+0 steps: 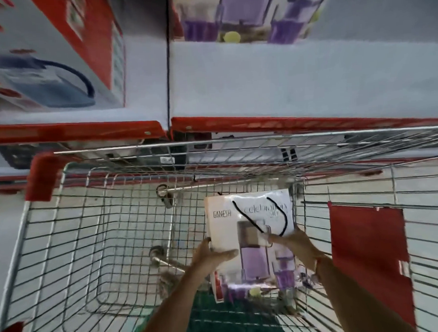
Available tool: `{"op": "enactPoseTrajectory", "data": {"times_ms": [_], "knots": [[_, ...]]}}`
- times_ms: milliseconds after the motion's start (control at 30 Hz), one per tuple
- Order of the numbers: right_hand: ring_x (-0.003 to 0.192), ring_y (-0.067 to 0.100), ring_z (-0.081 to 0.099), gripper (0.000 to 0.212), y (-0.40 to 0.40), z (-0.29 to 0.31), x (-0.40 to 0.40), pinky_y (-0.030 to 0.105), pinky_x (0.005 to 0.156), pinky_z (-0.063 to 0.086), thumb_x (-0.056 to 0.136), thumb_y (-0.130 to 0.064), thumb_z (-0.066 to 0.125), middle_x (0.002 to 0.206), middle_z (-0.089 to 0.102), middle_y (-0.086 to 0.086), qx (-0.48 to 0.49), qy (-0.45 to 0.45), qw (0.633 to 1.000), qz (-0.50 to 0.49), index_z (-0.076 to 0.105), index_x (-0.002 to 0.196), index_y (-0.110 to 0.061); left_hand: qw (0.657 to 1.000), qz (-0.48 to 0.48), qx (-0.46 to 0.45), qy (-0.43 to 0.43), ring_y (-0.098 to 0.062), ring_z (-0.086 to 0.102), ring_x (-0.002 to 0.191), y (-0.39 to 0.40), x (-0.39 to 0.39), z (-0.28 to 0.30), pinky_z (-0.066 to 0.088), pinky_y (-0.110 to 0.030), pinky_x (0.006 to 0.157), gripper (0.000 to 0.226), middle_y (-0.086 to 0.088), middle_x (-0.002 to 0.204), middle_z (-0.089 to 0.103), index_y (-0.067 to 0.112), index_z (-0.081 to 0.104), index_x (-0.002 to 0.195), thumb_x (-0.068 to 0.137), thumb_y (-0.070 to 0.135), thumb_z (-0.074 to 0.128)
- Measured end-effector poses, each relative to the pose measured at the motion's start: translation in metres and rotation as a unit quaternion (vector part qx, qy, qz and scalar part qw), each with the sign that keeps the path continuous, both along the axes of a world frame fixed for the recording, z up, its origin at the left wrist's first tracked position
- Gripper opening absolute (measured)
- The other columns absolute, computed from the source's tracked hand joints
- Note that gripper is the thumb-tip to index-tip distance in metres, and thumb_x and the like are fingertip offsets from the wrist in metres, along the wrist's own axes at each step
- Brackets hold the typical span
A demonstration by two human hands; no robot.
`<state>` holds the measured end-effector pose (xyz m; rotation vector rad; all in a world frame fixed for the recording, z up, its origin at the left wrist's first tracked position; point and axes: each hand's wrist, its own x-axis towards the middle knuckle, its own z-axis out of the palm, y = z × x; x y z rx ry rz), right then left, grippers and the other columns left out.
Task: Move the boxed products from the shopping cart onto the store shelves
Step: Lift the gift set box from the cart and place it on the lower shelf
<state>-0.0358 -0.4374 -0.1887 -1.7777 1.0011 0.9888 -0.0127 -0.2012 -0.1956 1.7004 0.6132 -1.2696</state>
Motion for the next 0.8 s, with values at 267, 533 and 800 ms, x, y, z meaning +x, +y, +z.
{"op": "enactPoseTrajectory", "data": {"times_ms": [267,533,800], "knots": [[0.047,-0.001,0.059,0.041,0.02,0.054,0.001,0.028,0.054,0.049,0.057,-0.046,0.085,0.05,0.064,-0.014,0.02,-0.086,0.995,0.053,0.066,0.07,-0.012,0.998,-0.031,0.028,-0.048,-0.021,0.06,0.105,0.02,-0.005,0.036,0.055,-0.03,0.081,0.084,-0.008,0.122,0.062,0.009,0.048,0.122,0.058,0.056,0.076],[0.1,0.035,0.067,0.053,0.08,0.224,-0.009,0.049,0.087,0.056,0.065,-0.048,0.08,0.107,0.072,0.015,-0.025,-0.211,0.974,0.084,0.062,0.106,-0.019,0.981,-0.03,0.029,-0.191,-0.016,0.063,0.095,0.086,-0.009,0.197,0.055,-0.032,0.079,0.068,0.006,0.105,0.067,0.022,0.057,0.118,0.061,0.054,0.074],[0.075,-0.001,0.068,0.062,0.115,0.376,-0.04,0.02,0.067,0.056,0.055,-0.066,0.076,0.089,0.067,-0.014,-0.116,-0.325,0.93,0.127,0.058,0.103,-0.031,0.955,-0.015,0.02,-0.296,-0.01,0.066,0.092,0.138,-0.039,0.355,0.054,-0.039,0.086,0.067,0.011,0.101,0.071,0.029,0.063,0.109,0.052,0.063,0.072]]}}
